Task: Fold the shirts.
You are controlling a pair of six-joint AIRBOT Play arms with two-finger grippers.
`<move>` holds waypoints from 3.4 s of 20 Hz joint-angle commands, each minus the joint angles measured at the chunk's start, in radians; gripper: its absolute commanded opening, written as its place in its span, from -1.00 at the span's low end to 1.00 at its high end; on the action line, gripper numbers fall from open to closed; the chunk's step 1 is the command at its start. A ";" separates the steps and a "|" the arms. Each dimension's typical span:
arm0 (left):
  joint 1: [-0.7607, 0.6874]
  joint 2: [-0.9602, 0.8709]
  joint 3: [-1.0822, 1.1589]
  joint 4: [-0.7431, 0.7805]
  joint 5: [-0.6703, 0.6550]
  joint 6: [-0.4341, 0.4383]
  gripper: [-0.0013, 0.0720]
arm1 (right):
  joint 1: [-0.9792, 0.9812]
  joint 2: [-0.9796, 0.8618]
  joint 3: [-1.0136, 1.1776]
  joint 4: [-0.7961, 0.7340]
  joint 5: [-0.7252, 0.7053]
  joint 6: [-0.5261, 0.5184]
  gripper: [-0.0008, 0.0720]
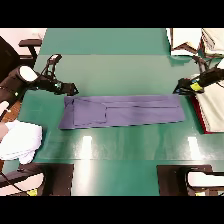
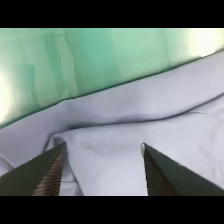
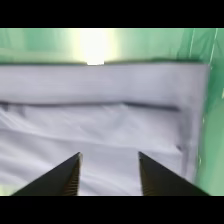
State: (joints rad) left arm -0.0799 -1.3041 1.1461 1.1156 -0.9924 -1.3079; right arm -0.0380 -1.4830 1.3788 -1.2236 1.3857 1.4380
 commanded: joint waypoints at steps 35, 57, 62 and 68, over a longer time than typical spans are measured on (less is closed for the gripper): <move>-0.513 -0.612 0.460 -0.231 0.088 -0.189 -0.91 | 0.273 0.138 0.278 0.512 0.029 -0.099 -0.92; 0.121 0.115 0.484 0.195 -0.175 -0.229 -0.90 | 0.977 -0.178 0.298 0.508 -0.384 -0.167 0.24; 0.123 0.120 0.484 0.186 -0.249 -0.203 -0.90 | 0.824 -0.120 0.225 0.322 -0.222 -0.135 0.24; 0.123 0.120 0.483 0.145 -0.254 -0.203 -0.91 | 0.458 0.012 -0.111 0.316 -0.230 -0.132 0.25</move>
State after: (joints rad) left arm 0.0410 -1.1862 1.6299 1.2896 -1.2366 -1.5135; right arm 0.5713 -1.5108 1.3952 -0.8940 1.1465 1.2995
